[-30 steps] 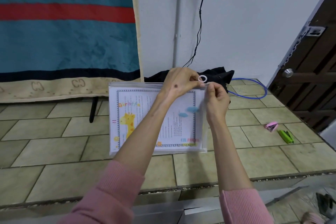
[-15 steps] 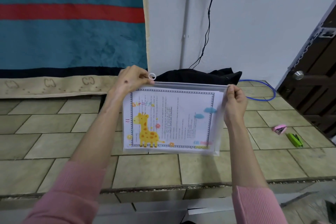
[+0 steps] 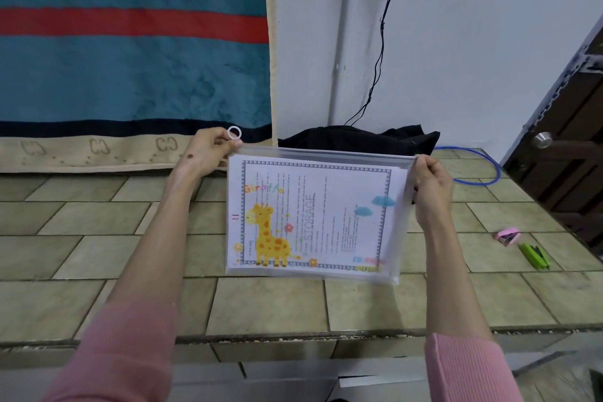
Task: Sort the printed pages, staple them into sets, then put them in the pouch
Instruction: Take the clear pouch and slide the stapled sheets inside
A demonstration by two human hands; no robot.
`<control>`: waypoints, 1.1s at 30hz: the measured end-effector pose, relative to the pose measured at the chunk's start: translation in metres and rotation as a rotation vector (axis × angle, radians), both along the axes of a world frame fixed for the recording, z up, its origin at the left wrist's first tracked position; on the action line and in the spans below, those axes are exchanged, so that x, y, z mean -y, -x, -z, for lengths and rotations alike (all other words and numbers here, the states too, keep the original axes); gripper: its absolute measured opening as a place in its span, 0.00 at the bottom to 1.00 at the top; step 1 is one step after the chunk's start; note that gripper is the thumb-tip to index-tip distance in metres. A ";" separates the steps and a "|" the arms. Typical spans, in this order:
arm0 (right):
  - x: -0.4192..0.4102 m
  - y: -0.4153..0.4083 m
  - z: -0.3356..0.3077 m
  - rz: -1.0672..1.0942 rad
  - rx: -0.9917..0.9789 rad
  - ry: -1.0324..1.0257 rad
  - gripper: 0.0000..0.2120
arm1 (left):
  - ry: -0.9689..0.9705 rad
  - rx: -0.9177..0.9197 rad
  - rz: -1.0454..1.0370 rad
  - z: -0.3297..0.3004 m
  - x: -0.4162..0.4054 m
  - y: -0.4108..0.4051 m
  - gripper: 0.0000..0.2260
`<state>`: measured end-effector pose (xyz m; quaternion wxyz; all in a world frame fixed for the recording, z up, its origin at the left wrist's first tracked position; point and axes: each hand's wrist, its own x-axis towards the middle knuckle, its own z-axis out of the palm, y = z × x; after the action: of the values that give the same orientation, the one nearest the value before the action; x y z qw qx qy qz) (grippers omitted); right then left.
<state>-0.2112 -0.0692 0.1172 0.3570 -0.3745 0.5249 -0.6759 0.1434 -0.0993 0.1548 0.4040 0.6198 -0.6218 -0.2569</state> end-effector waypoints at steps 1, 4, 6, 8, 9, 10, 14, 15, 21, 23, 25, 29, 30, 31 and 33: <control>-0.005 0.003 -0.009 -0.049 -0.046 -0.050 0.09 | 0.028 -0.078 -0.009 0.003 0.001 0.002 0.05; -0.016 0.007 -0.037 -0.089 -0.711 -0.131 0.15 | 0.067 -0.304 0.001 0.003 0.004 0.012 0.09; -0.014 -0.009 -0.054 -0.089 -1.145 -0.145 0.18 | 0.075 -0.376 0.059 -0.005 0.005 0.022 0.11; -0.004 -0.031 -0.060 -0.216 -1.339 -0.169 0.28 | 0.097 -0.402 0.127 -0.015 0.006 0.034 0.12; 0.002 -0.038 -0.058 -0.266 -1.369 -0.202 0.29 | 0.105 -0.405 0.141 -0.019 0.008 0.039 0.11; 0.006 -0.043 -0.056 -0.295 -1.363 -0.229 0.28 | 0.117 -0.402 0.138 -0.021 0.009 0.043 0.11; 0.009 -0.037 -0.050 -0.422 -1.095 -0.096 0.07 | 0.251 -0.379 -0.013 -0.018 0.020 0.037 0.04; 0.007 -0.036 -0.049 -0.444 -1.032 -0.039 0.04 | 0.280 -0.344 -0.109 -0.012 0.020 0.033 0.13; -0.001 -0.031 -0.007 -0.305 -0.543 -0.023 0.06 | -0.079 -0.612 -0.395 0.063 -0.019 0.041 0.31; -0.004 -0.037 0.021 -0.268 -0.438 -0.120 0.06 | -0.208 -0.783 -0.265 0.083 -0.027 0.053 0.22; -0.010 -0.046 0.050 -0.225 -0.388 -0.244 0.06 | -0.219 -0.728 -0.272 0.093 -0.032 0.060 0.17; -0.031 -0.057 0.100 -0.178 -0.561 -0.473 0.16 | -0.224 -0.495 -0.313 0.119 -0.040 0.063 0.21; -0.036 -0.057 0.110 -0.168 -0.677 -0.519 0.14 | -0.230 -0.461 -0.305 0.131 -0.040 0.061 0.22; -0.042 -0.058 0.116 -0.158 -0.801 -0.547 0.09 | -0.248 -0.422 -0.298 0.143 -0.039 0.060 0.24; -0.049 -0.056 0.125 -0.129 -1.000 -0.558 0.12 | -0.268 -0.330 -0.295 0.159 -0.042 0.059 0.29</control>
<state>-0.1553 -0.0203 -0.0081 0.1915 -0.5714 0.7643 -0.2296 0.0839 -0.0574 -0.0037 0.4473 0.7014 -0.4108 -0.3730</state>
